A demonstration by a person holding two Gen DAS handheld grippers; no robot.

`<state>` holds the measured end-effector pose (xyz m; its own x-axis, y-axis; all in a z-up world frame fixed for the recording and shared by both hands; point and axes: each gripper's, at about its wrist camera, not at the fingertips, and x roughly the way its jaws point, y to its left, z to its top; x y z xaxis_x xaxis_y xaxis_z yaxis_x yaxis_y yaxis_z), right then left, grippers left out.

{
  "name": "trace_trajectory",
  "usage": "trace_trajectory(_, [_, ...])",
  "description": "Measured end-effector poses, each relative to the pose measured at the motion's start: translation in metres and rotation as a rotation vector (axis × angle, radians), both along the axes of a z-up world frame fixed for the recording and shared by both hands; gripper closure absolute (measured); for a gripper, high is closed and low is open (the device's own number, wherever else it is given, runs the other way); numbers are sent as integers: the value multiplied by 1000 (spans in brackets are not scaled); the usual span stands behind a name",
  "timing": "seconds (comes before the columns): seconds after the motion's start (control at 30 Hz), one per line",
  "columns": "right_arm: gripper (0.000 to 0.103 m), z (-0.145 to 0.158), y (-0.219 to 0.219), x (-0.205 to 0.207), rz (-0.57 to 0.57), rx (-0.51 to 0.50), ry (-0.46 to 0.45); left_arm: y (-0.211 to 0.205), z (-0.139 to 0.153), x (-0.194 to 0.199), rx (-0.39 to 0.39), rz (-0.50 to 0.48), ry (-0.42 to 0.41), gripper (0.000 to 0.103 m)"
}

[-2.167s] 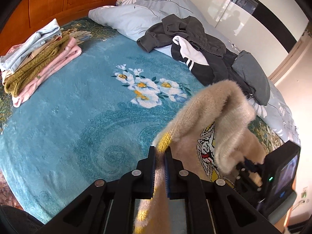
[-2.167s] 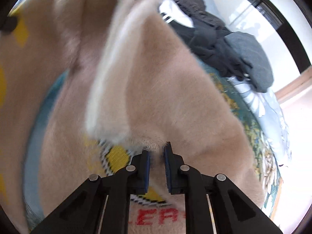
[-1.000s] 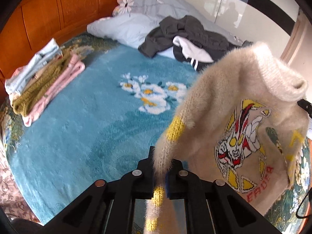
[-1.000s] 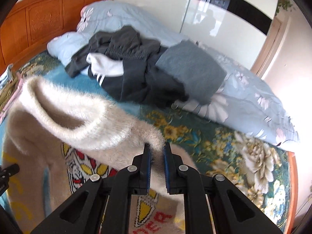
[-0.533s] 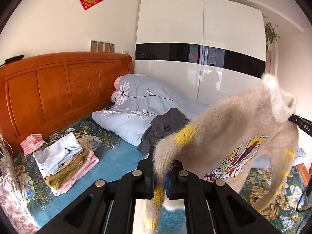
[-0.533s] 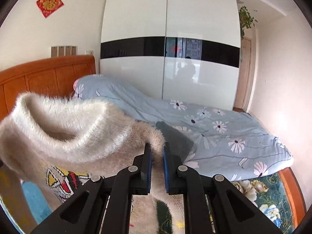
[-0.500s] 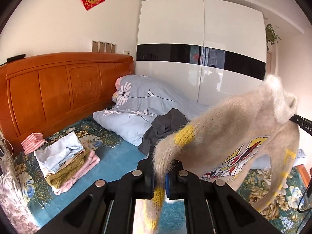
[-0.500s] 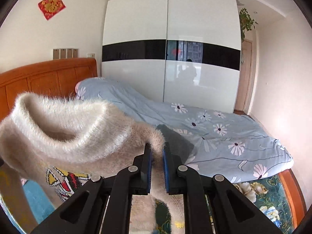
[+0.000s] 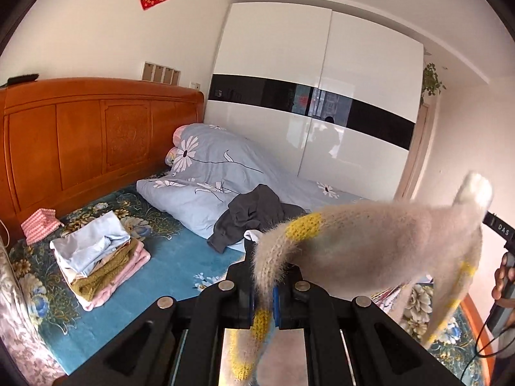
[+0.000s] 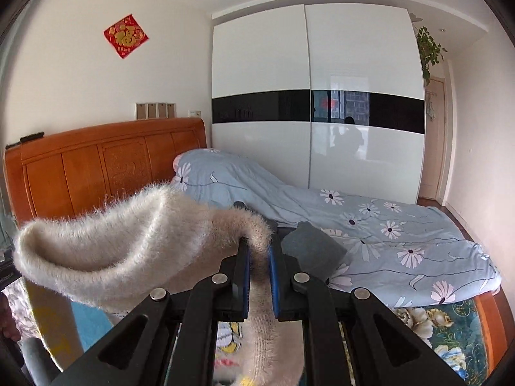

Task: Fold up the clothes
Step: 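Lift the sweater with both grippers and shake it open in the air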

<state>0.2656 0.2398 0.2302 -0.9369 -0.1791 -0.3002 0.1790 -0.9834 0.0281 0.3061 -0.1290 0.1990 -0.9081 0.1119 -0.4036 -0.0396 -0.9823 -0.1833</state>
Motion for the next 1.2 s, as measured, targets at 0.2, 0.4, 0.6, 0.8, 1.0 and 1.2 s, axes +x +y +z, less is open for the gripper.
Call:
trace_trajectory(0.2, [92, -35, 6, -66, 15, -17, -252, 7, -87, -70, -61, 48, -300, 95])
trace_trajectory(0.4, [92, -190, -4, -147, -41, -16, -652, 5, -227, -107, 0, 92, -650, 95])
trace_trajectory(0.6, [92, -261, 0, -176, -46, -121, -767, 16, -262, -136, -24, 105, -732, 95])
trace_trajectory(0.8, [92, -271, 0, -217, -60, -154, -808, -2, -272, -185, -6, 155, -767, 91])
trace_trajectory(1.0, [91, -292, -7, -253, -102, -155, -851, -2, -260, -209, -40, 118, -731, 62])
trace_trajectory(1.2, [91, -312, -21, -280, -140, -111, -888, -5, -231, -202, -15, 159, -625, 46])
